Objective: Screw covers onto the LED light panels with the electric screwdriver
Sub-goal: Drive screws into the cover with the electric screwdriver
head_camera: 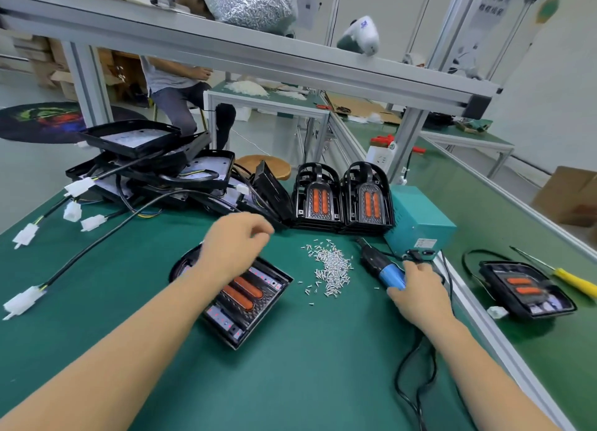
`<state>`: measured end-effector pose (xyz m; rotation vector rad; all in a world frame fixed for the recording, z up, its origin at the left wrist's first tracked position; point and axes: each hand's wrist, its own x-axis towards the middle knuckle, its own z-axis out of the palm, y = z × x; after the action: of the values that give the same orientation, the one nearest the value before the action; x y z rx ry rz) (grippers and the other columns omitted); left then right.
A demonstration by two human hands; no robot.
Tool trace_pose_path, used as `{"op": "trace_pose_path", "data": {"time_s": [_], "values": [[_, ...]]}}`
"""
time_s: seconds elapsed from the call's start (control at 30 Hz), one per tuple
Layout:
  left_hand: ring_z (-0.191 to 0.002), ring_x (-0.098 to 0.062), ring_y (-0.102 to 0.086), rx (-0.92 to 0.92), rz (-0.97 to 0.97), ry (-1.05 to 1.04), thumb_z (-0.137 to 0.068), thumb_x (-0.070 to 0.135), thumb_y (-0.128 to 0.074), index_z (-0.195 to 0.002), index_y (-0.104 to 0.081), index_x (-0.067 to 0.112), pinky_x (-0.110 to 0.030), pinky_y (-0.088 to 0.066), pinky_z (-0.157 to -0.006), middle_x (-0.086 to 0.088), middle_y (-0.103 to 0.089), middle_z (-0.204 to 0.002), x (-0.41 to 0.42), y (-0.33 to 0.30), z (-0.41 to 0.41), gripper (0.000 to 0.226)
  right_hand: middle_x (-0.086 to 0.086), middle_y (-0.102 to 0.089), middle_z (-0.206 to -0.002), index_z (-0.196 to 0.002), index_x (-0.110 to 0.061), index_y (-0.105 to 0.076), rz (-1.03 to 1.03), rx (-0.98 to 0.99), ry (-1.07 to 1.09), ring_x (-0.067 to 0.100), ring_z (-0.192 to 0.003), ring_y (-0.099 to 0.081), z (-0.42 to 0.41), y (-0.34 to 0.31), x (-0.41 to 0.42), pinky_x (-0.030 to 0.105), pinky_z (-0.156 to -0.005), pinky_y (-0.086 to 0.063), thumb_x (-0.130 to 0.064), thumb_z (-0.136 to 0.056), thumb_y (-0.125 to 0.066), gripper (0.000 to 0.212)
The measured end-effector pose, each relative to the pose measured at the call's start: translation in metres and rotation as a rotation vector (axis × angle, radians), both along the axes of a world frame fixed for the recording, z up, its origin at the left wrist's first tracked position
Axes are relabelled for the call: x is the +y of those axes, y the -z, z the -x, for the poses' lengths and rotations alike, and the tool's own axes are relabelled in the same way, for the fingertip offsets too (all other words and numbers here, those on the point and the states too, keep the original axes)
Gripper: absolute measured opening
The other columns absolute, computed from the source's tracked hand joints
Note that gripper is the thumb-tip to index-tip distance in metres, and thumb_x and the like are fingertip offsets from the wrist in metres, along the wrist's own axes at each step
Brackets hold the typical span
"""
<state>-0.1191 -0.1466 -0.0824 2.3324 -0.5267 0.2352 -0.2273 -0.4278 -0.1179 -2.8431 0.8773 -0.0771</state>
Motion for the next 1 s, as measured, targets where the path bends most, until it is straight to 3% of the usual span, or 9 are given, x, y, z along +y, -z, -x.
{"op": "trace_pose_path", "data": {"time_s": [0.07, 0.23, 0.37, 0.53, 0.7, 0.87, 1.0], "values": [[-0.072, -0.007, -0.059, 0.120, -0.138, 0.127, -0.085, 0.015, -0.060, -0.090, -0.073, 0.025, -0.024, -0.047, -0.073, 0.014, -0.064, -0.082, -0.028, -0.006, 0.001, 0.017, 0.013, -0.050, -0.124, -0.127, -0.010, -0.047, 0.021, 0.055, -0.013, 0.031, -0.114, -0.048, -0.001, 0.005, -0.001, 0.034, -0.081, -0.042, -0.029, -0.091, -0.062, 0.043], [-0.096, -0.024, -0.065, 0.233, -0.557, 0.229, -0.081, 0.007, -0.063, -0.096, -0.073, 0.016, -0.034, -0.053, -0.081, -0.001, -0.071, -0.102, -0.076, 0.005, -0.007, 0.020, 0.012, -0.053, -0.125, -0.139, -0.013, -0.035, -0.013, 0.088, -0.023, 0.031, -0.112, -0.053, -0.006, 0.009, -0.004, 0.031, -0.074, -0.039, -0.026, -0.093, -0.056, 0.052], [-0.097, -0.026, -0.063, 0.212, -0.746, 0.215, -0.077, 0.007, -0.069, -0.097, -0.066, 0.014, -0.033, -0.048, -0.073, -0.005, -0.067, -0.107, -0.087, 0.015, -0.007, 0.021, 0.011, -0.053, -0.122, -0.139, -0.013, -0.032, -0.060, 0.079, -0.007, 0.030, -0.105, -0.055, -0.010, 0.011, -0.006, 0.030, -0.070, -0.038, -0.026, -0.093, -0.056, 0.054], [-0.080, -0.026, -0.053, 0.179, -0.833, 0.205, -0.076, 0.018, -0.076, -0.080, -0.051, 0.015, -0.033, -0.042, -0.067, -0.006, -0.066, -0.103, -0.091, 0.015, -0.008, 0.026, 0.011, -0.053, -0.121, -0.137, -0.013, -0.034, -0.051, 0.077, 0.003, 0.030, -0.104, -0.055, -0.013, 0.014, -0.007, 0.030, -0.070, -0.038, -0.029, -0.093, -0.056, 0.051], [-0.082, -0.025, -0.051, 0.144, -0.881, 0.204, -0.080, 0.016, -0.072, -0.092, -0.053, 0.014, -0.033, -0.042, -0.068, -0.005, -0.062, -0.107, -0.097, 0.017, -0.007, 0.023, 0.010, -0.052, -0.123, -0.138, -0.013, -0.033, -0.046, 0.084, 0.008, 0.030, -0.106, -0.054, -0.016, 0.013, -0.007, 0.031, -0.071, -0.039, -0.029, -0.093, -0.056, 0.053], [-0.086, -0.026, -0.054, 0.071, -0.915, 0.206, -0.087, 0.000, -0.049, -0.112, -0.057, 0.008, -0.031, -0.040, -0.067, -0.007, -0.062, -0.110, -0.102, 0.019, -0.002, 0.028, 0.011, -0.053, -0.123, -0.134, -0.012, -0.037, -0.047, 0.099, 0.018, 0.030, -0.104, -0.055, -0.020, 0.010, -0.007, 0.031, -0.071, -0.039, -0.032, -0.092, -0.059, 0.051], [-0.085, -0.027, -0.052, 0.067, -0.928, 0.257, -0.087, 0.003, -0.050, -0.104, -0.054, 0.011, -0.033, -0.041, -0.068, -0.008, -0.060, -0.110, -0.101, 0.018, 0.003, 0.019, 0.008, -0.055, -0.117, -0.130, -0.013, -0.038, -0.060, 0.123, 0.035, 0.027, -0.095, -0.054, -0.023, 0.008, -0.008, 0.029, -0.069, -0.039, -0.033, -0.088, -0.063, 0.053]]}}
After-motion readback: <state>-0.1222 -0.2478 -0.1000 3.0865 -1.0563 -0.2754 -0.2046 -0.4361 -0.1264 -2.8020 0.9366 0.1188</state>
